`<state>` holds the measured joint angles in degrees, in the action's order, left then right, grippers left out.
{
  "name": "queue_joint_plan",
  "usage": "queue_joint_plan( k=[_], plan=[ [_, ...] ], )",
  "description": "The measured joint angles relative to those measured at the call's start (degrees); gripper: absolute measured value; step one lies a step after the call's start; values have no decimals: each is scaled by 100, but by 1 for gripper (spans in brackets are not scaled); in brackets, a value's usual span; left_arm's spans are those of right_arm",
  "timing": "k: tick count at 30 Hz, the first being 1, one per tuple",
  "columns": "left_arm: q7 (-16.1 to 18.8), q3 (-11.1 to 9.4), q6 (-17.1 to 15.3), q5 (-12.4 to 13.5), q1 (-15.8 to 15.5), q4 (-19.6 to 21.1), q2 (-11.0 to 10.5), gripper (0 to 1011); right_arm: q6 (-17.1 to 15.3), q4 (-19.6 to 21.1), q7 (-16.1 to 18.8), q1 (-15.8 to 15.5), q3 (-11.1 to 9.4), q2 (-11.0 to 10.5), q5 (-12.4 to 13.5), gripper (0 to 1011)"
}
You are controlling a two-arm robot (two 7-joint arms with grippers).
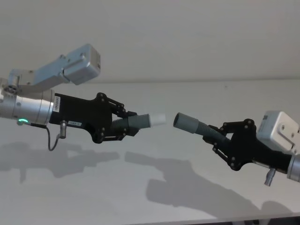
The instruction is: Use both hands to pick up one end of the pipe from the table, align the ends, and insert them.
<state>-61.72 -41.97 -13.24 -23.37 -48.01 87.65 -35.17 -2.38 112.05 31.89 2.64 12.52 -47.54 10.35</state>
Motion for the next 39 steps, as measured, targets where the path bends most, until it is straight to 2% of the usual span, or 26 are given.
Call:
queue_joint_plan(
  k=[14,39],
  plan=[
    [-34,-74,32,-26,-74,4,-54,321,-111,-13,75,106,103,2,-46,174],
    [-144,-256,45,-81,-229,-36,-83,321,-81,14,286,296,266,-41,218,174]
  ],
)
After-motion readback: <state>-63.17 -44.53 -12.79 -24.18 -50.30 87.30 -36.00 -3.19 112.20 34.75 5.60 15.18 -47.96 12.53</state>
